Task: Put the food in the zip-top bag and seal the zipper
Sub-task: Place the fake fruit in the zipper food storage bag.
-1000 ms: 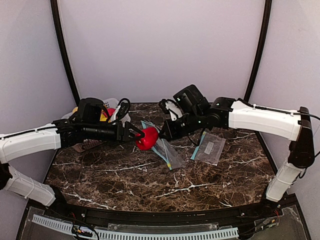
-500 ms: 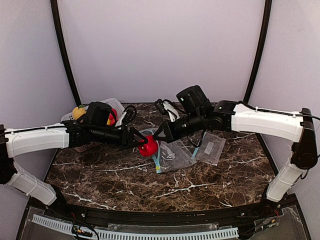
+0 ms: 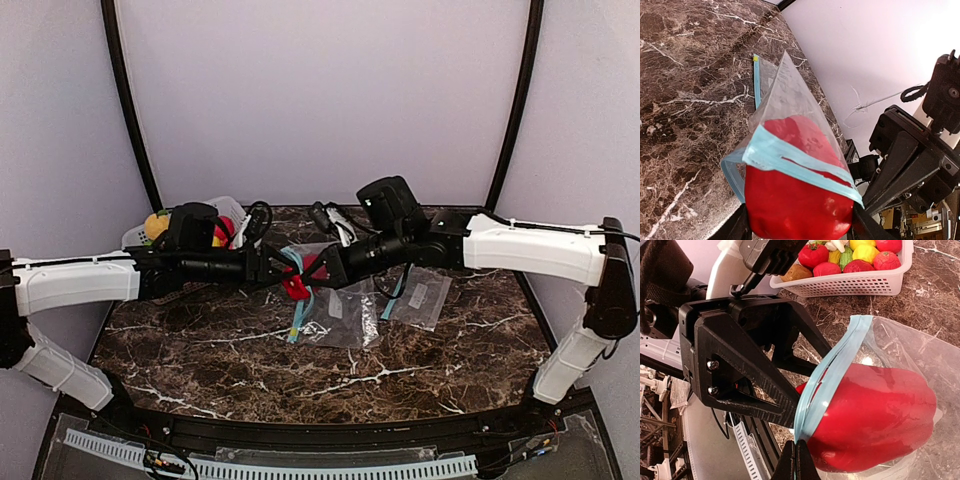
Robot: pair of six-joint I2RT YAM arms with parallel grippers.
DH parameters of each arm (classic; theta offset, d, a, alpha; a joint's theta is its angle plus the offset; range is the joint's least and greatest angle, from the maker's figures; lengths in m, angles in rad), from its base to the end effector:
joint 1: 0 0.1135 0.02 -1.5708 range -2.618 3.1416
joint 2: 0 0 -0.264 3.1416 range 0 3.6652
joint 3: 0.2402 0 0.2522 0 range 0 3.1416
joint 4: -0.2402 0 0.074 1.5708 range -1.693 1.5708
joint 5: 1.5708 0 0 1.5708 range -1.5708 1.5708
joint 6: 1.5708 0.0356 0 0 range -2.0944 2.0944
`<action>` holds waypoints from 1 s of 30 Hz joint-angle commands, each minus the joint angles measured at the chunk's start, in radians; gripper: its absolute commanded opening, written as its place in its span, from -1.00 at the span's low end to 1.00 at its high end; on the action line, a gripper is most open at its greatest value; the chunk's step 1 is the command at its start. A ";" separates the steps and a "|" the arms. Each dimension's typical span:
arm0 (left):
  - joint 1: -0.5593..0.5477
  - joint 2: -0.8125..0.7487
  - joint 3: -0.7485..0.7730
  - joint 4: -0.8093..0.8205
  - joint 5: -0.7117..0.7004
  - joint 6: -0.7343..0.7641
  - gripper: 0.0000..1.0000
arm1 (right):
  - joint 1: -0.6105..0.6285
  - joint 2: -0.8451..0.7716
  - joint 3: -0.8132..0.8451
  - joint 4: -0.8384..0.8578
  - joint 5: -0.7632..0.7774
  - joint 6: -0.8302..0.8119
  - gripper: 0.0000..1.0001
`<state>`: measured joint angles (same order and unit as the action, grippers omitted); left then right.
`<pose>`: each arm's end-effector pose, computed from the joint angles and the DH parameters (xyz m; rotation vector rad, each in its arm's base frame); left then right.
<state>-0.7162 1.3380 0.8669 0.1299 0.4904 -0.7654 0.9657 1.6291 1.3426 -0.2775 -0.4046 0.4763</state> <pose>0.2182 -0.2122 0.2774 0.3232 2.1344 -1.4055 0.2032 0.3185 0.3083 -0.8268 2.2156 1.2164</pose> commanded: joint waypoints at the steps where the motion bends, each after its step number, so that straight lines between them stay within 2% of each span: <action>1: -0.003 -0.046 -0.031 0.138 0.079 -0.037 -0.01 | -0.033 -0.043 -0.046 0.073 -0.038 0.065 -1.00; 8: -0.005 -0.044 -0.036 0.136 0.160 -0.007 -0.01 | -0.053 -0.053 -0.083 0.144 -0.131 0.070 -1.00; 13: -0.005 -0.027 -0.038 0.149 0.169 0.005 -0.01 | -0.053 -0.051 -0.099 0.198 -0.208 0.070 -1.00; 23: -0.048 0.035 0.010 0.238 0.316 0.017 -0.01 | -0.085 -0.061 -0.135 0.217 -0.190 0.091 -1.00; 30: -0.079 0.055 0.029 0.219 0.259 0.055 -0.02 | -0.087 -0.068 -0.149 0.264 -0.239 0.082 -1.00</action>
<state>-0.7673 1.4082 0.8452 0.2756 0.7147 -0.7490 0.8825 1.5684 1.2182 -0.0753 -0.6338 0.5598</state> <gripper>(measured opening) 0.605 0.005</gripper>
